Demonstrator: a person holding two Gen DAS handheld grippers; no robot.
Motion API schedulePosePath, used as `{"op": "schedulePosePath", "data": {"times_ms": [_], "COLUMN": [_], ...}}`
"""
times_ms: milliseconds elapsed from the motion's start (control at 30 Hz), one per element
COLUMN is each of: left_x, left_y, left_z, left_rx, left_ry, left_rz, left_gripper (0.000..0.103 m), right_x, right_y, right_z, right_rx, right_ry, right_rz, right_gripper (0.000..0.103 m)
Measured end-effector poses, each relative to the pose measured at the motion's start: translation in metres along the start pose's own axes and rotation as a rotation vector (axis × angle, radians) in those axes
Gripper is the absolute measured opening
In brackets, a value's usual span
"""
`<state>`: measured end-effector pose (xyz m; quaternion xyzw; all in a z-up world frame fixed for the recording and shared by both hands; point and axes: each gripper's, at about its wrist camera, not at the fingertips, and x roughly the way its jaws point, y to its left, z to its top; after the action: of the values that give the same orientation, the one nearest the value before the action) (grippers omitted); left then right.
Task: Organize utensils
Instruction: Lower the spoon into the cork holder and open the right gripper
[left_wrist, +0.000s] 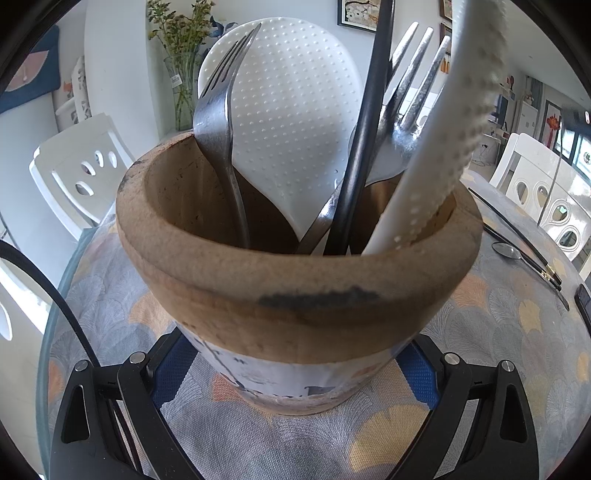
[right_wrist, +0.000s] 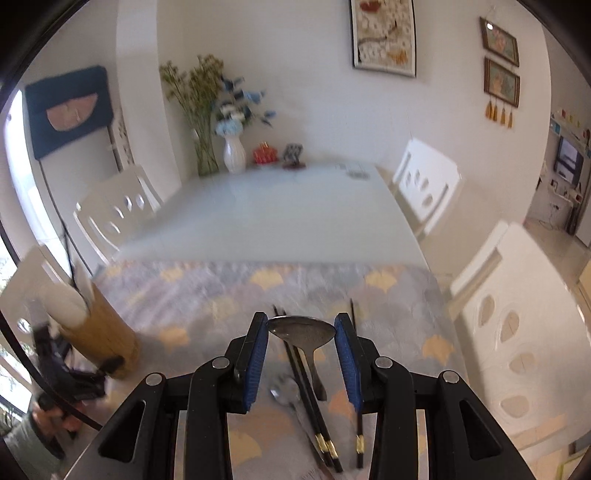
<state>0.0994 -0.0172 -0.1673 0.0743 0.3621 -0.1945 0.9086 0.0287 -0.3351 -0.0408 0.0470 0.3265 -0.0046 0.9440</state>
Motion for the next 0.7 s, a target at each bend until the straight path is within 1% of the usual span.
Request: {"op": "schedulePosePath", "data": {"times_ms": [133,233,433,533,700], "left_x": [-0.001,-0.001,-0.002,-0.003,-0.003], "left_y": [-0.001,0.0,-0.001,-0.002,-0.003], "left_z": [0.0,0.0,0.0,-0.001,-0.001], "left_rx": [-0.002,-0.003,0.004,0.008,0.01], "left_ry": [-0.001,-0.001,-0.003,-0.005,-0.006], "left_rz": [-0.004,-0.005,0.004,0.01,0.012], "left_gripper": [0.096,0.096,0.096,0.096,0.096], "right_x": [-0.014,-0.023,-0.054,-0.071,-0.086], "right_y": [0.013,0.025,0.065,0.089,0.13], "right_z": [0.027,0.045,0.087,0.107,0.131], "right_rx": [0.013,0.012,-0.051,-0.073,-0.104], "right_ry": [-0.063,-0.087,-0.146,-0.183,-0.228], "right_rz": [0.064,0.108,0.198,0.28,0.414], "right_gripper": [0.036,0.036,0.036,0.036,0.036]}}
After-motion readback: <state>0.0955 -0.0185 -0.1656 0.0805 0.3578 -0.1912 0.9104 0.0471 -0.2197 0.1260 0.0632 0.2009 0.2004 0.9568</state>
